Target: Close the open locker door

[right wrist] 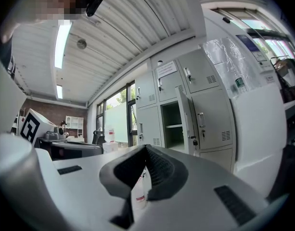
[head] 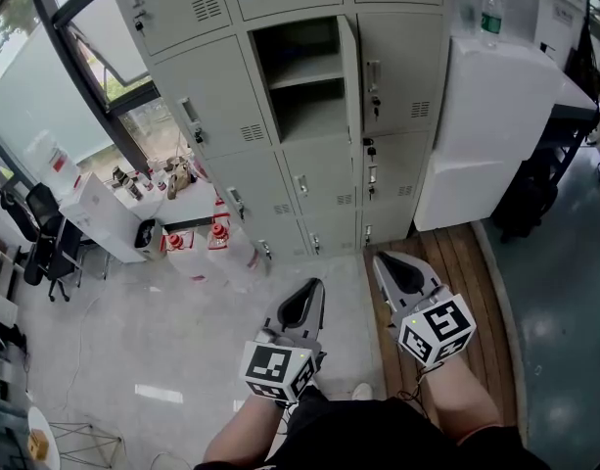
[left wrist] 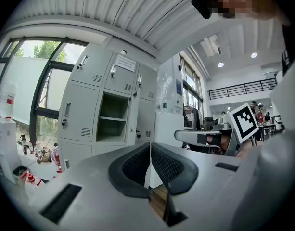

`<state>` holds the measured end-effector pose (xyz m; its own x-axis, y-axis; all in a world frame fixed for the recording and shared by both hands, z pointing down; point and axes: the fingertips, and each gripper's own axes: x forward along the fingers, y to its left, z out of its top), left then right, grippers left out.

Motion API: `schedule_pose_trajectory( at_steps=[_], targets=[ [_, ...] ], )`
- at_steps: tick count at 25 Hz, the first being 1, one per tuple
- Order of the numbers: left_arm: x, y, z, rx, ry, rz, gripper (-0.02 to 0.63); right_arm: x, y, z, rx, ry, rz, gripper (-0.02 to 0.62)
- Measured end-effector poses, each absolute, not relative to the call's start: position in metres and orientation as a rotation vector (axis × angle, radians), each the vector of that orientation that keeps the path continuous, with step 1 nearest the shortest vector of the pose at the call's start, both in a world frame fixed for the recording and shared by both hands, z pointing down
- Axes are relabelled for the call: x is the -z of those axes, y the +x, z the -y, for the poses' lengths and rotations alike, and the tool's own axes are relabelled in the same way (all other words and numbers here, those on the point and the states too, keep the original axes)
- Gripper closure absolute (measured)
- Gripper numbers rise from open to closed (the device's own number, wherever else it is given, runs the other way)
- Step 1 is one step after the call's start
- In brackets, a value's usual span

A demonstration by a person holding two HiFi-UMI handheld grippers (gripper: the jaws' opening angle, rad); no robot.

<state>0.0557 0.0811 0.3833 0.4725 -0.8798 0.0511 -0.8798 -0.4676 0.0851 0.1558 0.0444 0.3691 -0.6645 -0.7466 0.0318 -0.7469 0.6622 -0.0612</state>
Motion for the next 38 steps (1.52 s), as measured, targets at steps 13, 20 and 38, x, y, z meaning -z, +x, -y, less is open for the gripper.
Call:
schedule_pose_trajectory(
  at_steps=[13, 20, 38],
  targets=[
    [-0.38, 0.037, -0.071, 0.012, 2.609, 1.553, 0.584, -0.365, 0.139, -0.033, -0.108, 1.294, 2.851, 0.542],
    [-0.384, 0.014, -0.059, 0.011, 2.615, 1.535, 0.584, -0.367, 0.116, -0.022, -0.115, 1.295, 2.834, 0.543],
    [-0.388, -0.064, -0.005, 0.017, 2.631, 1.47, 0.584, -0.371, 0.037, 0.028, -0.142, 1.354, 2.79, 0.543]
  ],
)
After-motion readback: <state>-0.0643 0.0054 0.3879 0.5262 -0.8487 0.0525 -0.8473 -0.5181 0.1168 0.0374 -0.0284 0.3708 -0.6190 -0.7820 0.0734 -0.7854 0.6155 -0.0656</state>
